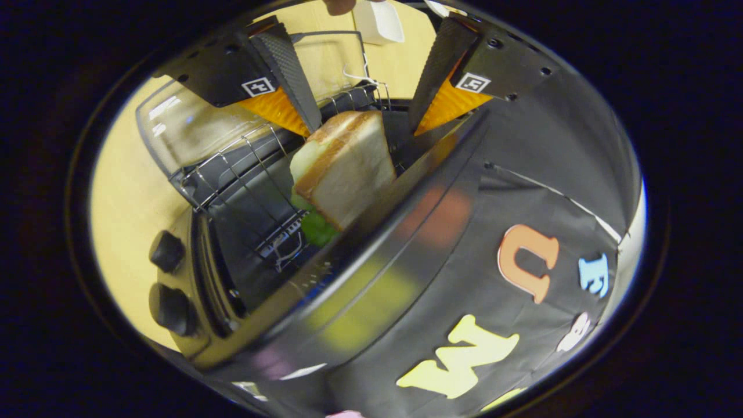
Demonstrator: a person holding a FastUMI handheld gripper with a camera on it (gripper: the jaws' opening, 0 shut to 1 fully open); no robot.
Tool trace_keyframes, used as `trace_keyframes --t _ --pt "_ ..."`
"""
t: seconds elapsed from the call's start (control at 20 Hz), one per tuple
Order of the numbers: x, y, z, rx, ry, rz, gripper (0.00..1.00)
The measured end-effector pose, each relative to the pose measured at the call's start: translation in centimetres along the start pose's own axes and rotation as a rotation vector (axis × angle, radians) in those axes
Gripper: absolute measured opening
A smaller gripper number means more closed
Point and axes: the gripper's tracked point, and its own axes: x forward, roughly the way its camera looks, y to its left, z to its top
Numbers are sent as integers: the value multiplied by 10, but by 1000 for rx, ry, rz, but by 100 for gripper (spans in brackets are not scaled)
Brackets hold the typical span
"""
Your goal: Open the toaster oven, put the food inside, and close the toaster oven door.
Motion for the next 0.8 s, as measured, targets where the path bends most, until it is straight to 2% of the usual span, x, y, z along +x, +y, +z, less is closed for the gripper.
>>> trace_keyframes --t 0.15,0.6,0.8 --pt "-18 5 -8 -79 24 -34 97" --pt "-110 -6 -24 -268 -40 -139 100" --pt "-132 -28 -45 -430 -55 -208 100"
